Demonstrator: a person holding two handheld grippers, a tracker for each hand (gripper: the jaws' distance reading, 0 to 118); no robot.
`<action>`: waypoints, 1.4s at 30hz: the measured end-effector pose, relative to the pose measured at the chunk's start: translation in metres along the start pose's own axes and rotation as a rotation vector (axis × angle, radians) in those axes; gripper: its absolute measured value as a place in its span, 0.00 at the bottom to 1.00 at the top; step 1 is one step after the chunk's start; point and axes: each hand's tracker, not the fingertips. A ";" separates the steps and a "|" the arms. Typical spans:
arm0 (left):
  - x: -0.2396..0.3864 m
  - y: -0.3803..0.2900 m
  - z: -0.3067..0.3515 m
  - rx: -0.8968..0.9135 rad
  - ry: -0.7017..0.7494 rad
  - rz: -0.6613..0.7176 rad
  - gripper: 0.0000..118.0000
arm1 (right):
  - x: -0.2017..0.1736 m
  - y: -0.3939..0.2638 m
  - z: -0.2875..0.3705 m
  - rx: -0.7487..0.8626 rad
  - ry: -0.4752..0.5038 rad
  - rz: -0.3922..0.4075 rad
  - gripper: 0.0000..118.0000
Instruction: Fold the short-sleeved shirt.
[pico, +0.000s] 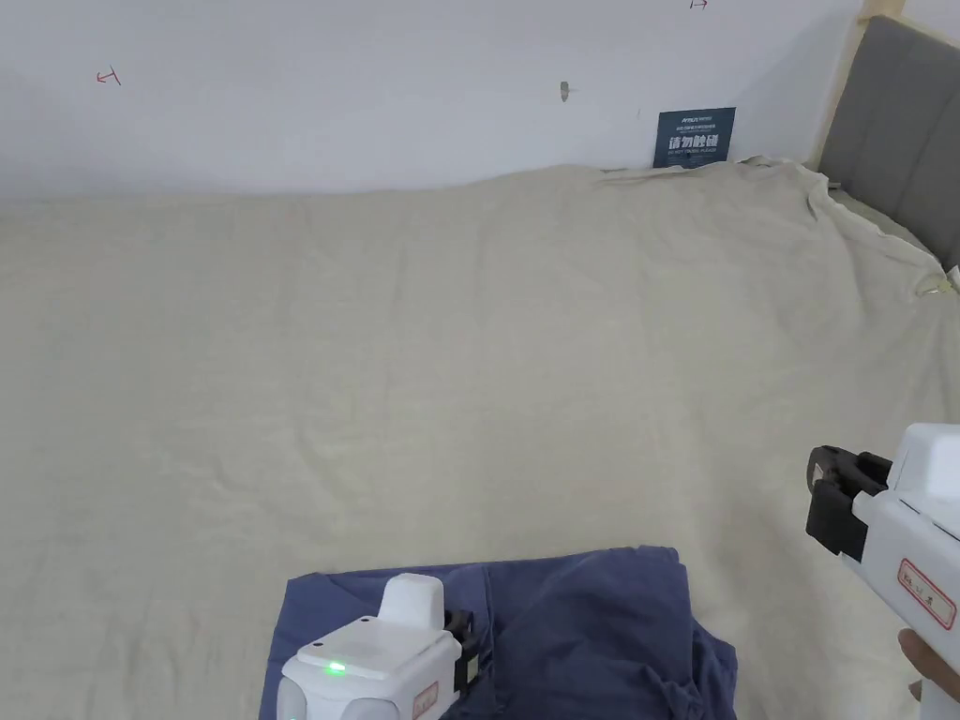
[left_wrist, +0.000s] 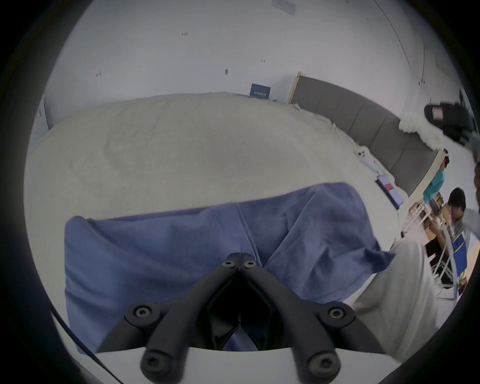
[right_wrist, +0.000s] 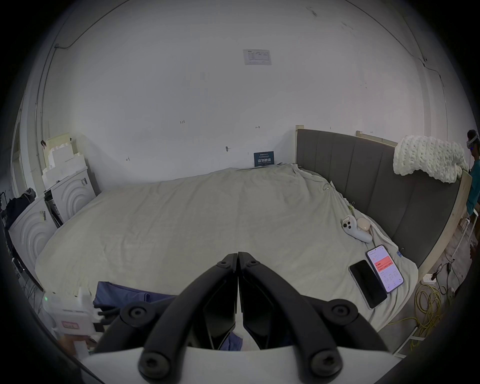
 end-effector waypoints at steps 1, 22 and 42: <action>-0.004 0.007 0.008 -0.002 -0.013 0.010 0.00 | 0.000 0.001 0.000 0.000 0.000 0.001 0.01; -0.195 0.042 0.068 -0.126 -0.094 0.328 0.76 | -0.023 0.006 -0.009 -0.007 0.040 0.031 0.01; -0.209 0.014 0.023 -0.249 -0.166 0.365 0.43 | -0.020 -0.002 -0.014 -0.043 0.022 0.035 0.01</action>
